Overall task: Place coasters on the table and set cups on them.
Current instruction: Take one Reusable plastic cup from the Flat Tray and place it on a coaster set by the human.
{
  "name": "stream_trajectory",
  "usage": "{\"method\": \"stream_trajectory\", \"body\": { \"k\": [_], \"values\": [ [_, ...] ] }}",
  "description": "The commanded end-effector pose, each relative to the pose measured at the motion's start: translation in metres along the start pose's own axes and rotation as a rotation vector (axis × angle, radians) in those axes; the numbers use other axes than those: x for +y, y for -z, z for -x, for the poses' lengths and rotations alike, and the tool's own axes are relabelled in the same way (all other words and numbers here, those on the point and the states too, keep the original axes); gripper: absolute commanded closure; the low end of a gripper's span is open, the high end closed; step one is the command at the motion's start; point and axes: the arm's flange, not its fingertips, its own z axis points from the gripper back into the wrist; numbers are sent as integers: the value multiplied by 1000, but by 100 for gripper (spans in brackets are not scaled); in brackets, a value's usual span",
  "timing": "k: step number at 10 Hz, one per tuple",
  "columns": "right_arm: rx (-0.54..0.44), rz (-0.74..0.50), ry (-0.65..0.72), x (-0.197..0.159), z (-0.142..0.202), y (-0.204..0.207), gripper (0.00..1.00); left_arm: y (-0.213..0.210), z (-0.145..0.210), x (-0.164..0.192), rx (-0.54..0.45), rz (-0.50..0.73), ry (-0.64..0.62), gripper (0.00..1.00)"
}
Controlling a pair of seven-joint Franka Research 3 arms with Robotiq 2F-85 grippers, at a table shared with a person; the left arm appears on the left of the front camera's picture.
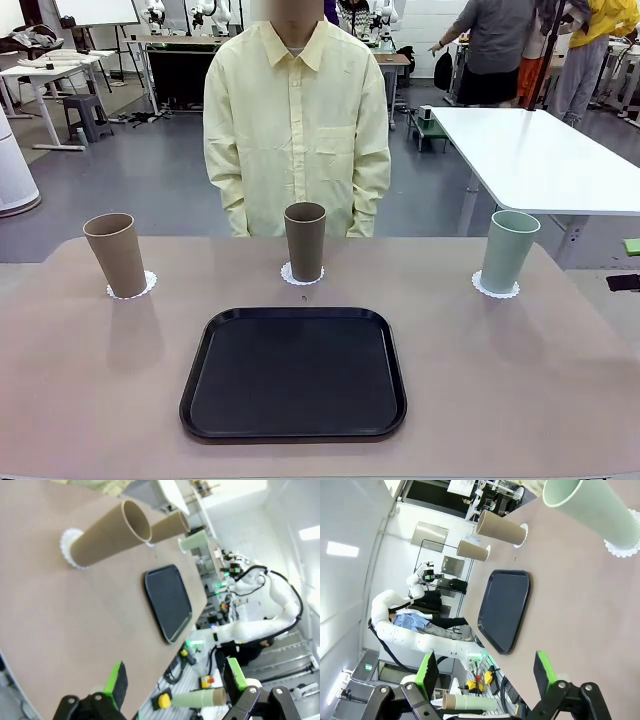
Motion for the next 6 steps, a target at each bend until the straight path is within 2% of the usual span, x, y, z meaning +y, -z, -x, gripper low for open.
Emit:
{"method": "stream_trajectory", "body": {
  "k": [1, 6],
  "values": [
    [8, 5, -2, 5, -4, 7, 0, -2, 0, -3, -4, 0, -3, 0],
    [8, 5, -2, 5, -4, 7, 0, -2, 0, -3, -4, 0, -3, 0]
  ]
}}
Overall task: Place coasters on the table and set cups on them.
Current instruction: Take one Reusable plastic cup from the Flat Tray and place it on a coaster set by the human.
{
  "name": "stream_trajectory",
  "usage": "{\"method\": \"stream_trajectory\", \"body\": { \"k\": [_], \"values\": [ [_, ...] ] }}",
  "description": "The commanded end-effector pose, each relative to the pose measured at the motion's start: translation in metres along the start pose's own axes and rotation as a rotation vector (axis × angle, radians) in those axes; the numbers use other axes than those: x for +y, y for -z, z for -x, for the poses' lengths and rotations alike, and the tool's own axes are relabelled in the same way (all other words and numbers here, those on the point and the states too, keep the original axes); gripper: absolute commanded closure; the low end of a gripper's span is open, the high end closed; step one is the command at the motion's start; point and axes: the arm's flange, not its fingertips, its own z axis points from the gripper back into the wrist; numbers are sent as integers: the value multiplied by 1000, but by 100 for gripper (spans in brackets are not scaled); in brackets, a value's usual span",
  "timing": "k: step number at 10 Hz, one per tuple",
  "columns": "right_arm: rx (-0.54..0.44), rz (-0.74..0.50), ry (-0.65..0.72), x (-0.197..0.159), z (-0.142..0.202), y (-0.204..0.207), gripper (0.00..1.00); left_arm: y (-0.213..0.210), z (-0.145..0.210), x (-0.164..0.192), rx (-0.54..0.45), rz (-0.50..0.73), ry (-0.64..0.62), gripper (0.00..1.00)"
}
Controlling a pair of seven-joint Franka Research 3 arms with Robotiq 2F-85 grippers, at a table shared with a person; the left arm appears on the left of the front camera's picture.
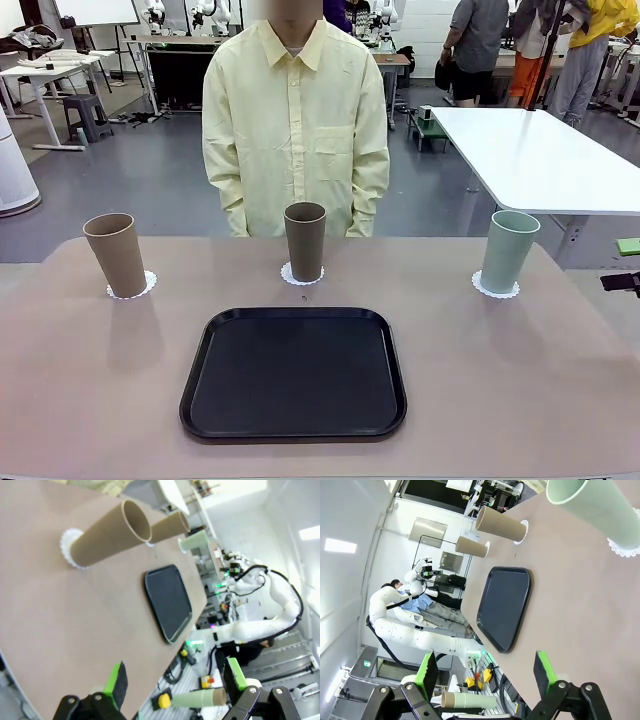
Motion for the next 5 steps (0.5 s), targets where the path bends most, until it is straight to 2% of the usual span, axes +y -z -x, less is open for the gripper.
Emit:
{"method": "stream_trajectory", "body": {
  "k": [1, 5],
  "values": [
    [-13, -1, 3, 2, -1, -1, 0, -2, 0, -3, -4, 0, -3, 0],
    [-13, -1, 3, 2, -1, -1, 0, -2, 0, -3, -4, 0, -3, 0]
  ]
}}
